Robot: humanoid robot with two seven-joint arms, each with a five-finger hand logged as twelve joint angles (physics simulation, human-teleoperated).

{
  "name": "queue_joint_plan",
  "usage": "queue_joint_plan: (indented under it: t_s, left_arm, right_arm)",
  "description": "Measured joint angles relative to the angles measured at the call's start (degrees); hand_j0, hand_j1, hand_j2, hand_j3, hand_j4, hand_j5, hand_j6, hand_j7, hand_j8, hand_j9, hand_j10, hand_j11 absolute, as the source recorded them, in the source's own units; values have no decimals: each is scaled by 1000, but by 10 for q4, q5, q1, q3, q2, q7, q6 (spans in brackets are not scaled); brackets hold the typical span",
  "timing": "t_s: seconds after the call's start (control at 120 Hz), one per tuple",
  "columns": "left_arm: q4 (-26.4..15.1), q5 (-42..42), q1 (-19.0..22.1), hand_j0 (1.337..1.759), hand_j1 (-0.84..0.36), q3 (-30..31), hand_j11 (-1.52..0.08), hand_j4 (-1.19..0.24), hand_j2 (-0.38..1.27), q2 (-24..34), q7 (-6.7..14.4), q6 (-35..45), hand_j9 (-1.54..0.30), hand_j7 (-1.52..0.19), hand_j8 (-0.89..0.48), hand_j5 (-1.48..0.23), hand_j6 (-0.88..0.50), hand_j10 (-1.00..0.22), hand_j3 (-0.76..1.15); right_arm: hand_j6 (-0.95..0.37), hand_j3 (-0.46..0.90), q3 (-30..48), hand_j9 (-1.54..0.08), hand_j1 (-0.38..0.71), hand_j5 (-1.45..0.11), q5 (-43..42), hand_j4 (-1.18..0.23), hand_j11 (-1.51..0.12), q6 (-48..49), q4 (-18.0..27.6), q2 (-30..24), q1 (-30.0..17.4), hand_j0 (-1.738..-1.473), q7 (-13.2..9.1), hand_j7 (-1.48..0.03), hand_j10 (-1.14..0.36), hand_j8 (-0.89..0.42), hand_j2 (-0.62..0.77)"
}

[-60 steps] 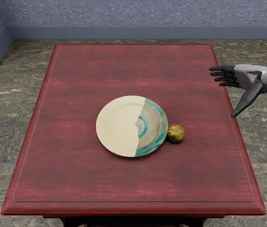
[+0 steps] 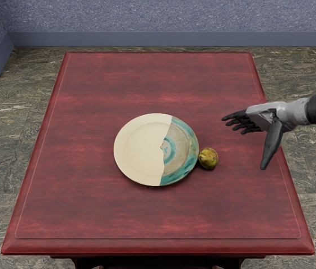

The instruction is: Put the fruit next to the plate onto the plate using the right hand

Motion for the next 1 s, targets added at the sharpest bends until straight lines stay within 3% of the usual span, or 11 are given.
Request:
queue_joint_plan:
  t_s: [0.108,0.25,0.392,0.517,0.617,0.842,1.0]
  left_arm:
    - [0,0,0,1658,349,0,0,0,0,0,0,0,0,0,0,0,0,0,0]
    - [0,0,0,1658,349,0,0,0,0,0,0,0,0,0,0,0,0,0,0]
    - [0,0,0,1658,349,0,0,0,0,0,0,0,0,0,0,0,0,0,0]
    - [0,0,0,1658,349,0,0,0,0,0,0,0,0,0,0,0,0,0,0]
    - [0,0,0,1658,349,0,0,0,0,0,0,0,0,0,0,0,0,0,0]
    - [0,0,0,1658,349,0,0,0,0,0,0,0,0,0,0,0,0,0,0]
    - [0,0,0,1658,349,0,0,0,0,0,0,0,0,0,0,0,0,0,0]
  right_arm:
    - [-37,0,12,-44,-310,-44,-2,-36,-43,0,66,-9,-7,-1658,-27,-43,-36,-36,-6]
    - [-39,0,37,-45,-309,-46,-10,-38,-45,0,103,-25,-15,-1658,-11,-45,-37,-38,-6]
    - [-38,0,67,-45,-309,-45,-13,-37,-45,0,114,-30,-18,-1658,-5,-45,-37,-37,-6]
    - [-38,0,75,-45,-309,-45,-39,-37,-45,-24,124,-24,-34,-1658,15,-45,-37,-38,-6]
    - [-39,0,78,-46,-308,-46,-66,-38,-46,-78,145,-25,-58,-1658,51,-46,-37,-38,-6]
    - [-41,0,80,-49,-306,-49,-78,-40,-49,-182,156,-43,-133,-1658,201,-48,-39,-40,-6]
    - [-41,0,81,-49,-306,-49,-75,-40,-49,-225,157,-45,-185,-1658,275,-49,-40,-40,-6]
